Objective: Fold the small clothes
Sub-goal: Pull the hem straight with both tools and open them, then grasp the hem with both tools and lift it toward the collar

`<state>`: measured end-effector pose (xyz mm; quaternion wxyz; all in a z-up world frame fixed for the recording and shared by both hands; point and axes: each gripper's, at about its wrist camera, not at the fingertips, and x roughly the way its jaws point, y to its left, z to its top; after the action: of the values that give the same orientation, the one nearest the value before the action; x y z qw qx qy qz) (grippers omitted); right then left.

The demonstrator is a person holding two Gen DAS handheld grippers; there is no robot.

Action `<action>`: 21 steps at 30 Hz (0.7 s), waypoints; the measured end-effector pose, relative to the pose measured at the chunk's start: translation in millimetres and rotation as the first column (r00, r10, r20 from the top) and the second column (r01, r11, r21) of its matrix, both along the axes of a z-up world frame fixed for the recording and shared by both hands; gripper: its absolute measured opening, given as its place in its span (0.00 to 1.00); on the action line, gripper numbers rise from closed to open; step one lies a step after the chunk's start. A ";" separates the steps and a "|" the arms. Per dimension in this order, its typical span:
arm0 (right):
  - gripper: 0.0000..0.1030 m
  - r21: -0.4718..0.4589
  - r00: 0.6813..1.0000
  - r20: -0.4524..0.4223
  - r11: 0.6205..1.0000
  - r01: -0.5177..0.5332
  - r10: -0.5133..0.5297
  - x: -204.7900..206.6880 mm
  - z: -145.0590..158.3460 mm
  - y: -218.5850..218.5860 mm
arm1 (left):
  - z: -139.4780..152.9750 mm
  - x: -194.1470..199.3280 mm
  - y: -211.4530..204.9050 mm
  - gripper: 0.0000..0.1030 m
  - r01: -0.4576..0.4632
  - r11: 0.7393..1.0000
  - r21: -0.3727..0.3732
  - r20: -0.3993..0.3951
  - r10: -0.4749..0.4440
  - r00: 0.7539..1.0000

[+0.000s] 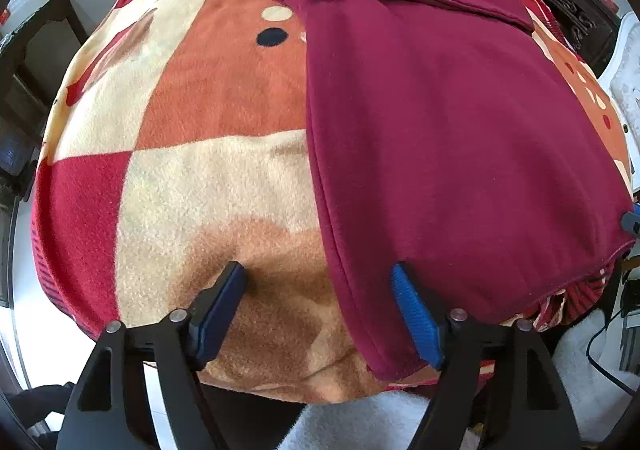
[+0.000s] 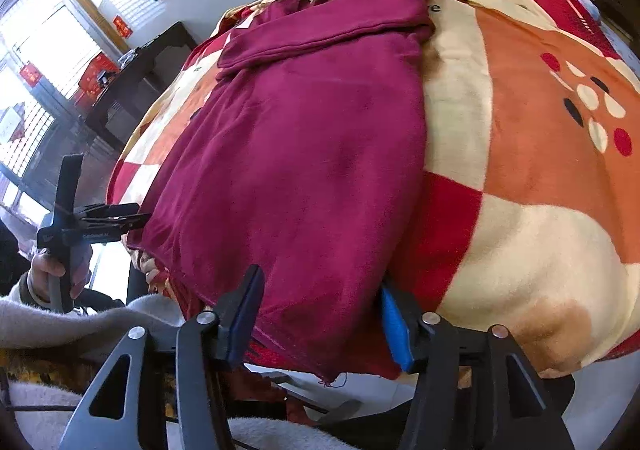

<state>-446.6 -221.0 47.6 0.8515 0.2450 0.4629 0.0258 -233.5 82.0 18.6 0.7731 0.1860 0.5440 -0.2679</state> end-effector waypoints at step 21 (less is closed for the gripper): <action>0.39 0.142 0.998 0.042 0.989 -0.050 0.045 2.3 -8.8 -7.9 | -4.0 -1.3 -13.3 0.68 0.060 0.998 -0.016 -0.089 -0.061 0.994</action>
<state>-444.3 -229.0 38.9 0.8396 0.2938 0.4491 0.0840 -234.8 68.7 14.6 0.7408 0.1850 0.5703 -0.3030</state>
